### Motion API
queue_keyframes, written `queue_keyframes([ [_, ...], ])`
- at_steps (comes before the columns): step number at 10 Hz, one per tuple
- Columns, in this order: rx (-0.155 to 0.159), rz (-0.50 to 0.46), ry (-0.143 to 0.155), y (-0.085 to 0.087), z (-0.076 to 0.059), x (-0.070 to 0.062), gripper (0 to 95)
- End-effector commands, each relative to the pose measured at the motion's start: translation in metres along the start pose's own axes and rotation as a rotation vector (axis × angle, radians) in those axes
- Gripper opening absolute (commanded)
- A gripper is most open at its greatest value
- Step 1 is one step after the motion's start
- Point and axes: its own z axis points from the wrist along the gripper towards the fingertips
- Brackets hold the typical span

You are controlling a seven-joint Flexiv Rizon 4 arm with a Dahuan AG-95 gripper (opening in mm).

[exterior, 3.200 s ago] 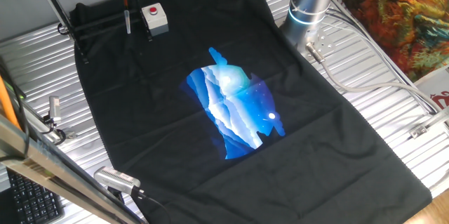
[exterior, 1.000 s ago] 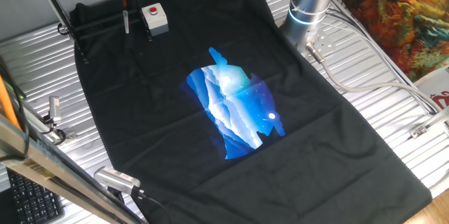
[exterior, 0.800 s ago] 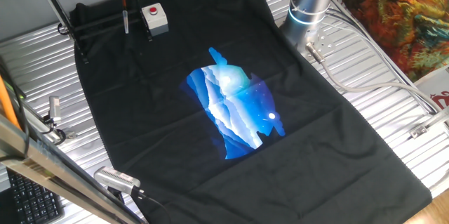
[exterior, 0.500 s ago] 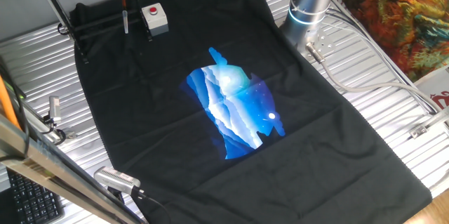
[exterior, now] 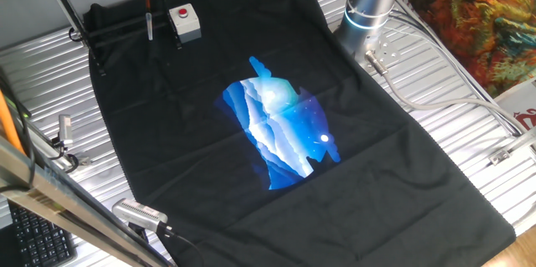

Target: Place the brush on the pen rack

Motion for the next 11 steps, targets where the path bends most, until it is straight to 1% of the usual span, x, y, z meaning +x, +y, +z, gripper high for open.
queue_keyframes([
  [1, 0.003, -0.005, 0.0, 0.0, 0.0, -0.0002, 0.0],
  [2, 0.004, -0.013, 0.0, 0.0, 0.0, -0.0002, 0.0],
  [3, 0.006, -0.015, 0.0, 0.0, 0.0, -0.0002, 19.0],
  [8, 0.008, -0.029, -0.003, -0.0003, 0.0002, -0.0006, 19.0],
  [9, 0.008, -0.029, -0.003, -0.0003, 0.0002, -0.0006, 38.0],
  [11, 0.009, -0.029, -0.002, -0.0003, 0.0002, -0.0006, 38.0],
])
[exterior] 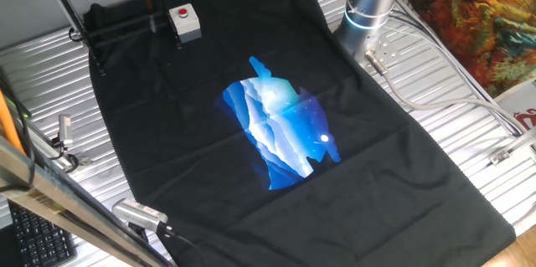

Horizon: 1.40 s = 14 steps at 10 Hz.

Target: Place the brush on the pen rack

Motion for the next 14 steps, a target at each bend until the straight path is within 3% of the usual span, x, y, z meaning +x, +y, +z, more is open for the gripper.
queue_keyframes([
  [1, 0.001, 0.001, 0.001, 0.0, 0.0, 0.0, 38.0],
  [5, -0.002, 0.013, -0.005, -0.003, 0.001, -0.007, 38.0],
  [7, -0.018, 0.085, -0.065, -0.011, 0.002, -0.03, 38.0],
  [9, -0.017, 0.177, -0.137, -0.015, 0.005, -0.069, 38.0],
  [10, -0.006, 0.204, -0.156, -0.016, 0.008, -0.085, 38.0],
  [11, -0.006, 0.265, -0.184, -0.015, 0.012, -0.12, 38.0],
  [12, -0.006, 0.31, -0.193, -0.012, 0.016, -0.142, 38.0],
  [13, 0.009, 0.369, -0.197, -0.003, 0.025, -0.179, 38.0],
  [14, 0.004, 0.428, -0.224, 0.004, 0.035, -0.202, 19.0],
])
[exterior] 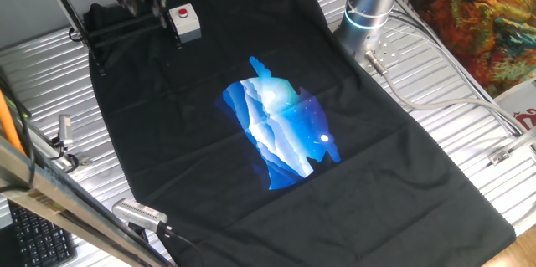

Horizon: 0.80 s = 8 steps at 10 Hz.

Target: Place the brush on the pen rack

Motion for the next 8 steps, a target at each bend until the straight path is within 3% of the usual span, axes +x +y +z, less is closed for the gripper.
queue_keyframes([
  [1, -0.02, 0.23, -0.121, 0.042, 0.046, -0.079, 19.0],
  [2, -0.047, 0.274, -0.163, 0.046, 0.055, -0.084, 19.0],
  [3, -0.052, 0.3, -0.184, 0.05, 0.067, -0.089, 19.0],
  [5, -0.038, 0.316, -0.182, 0.056, 0.096, -0.099, 19.0],
  [8, -0.026, 0.314, -0.172, 0.055, 0.13, -0.103, 19.0],
])
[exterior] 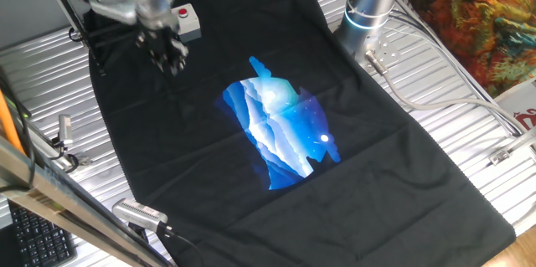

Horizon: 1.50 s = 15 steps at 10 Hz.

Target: Place the brush on the pen rack

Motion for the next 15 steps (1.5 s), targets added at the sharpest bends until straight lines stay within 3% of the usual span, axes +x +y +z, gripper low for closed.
queue_keyframes([
  [1, 0.009, 0.002, -0.007, 0.001, 0.0312, -0.0012, 19.0],
  [4, 0.035, 0.001, 0.013, 0.002, 0.038, 0.0034, 19.0],
  [11, 0.029, 0.003, 0.006, 0.0031, 0.0402, 0.0076, 19.0],
  [15, 0.053, 0.01, 0.017, 0.0031, 0.0399, 0.0075, 19.0],
])
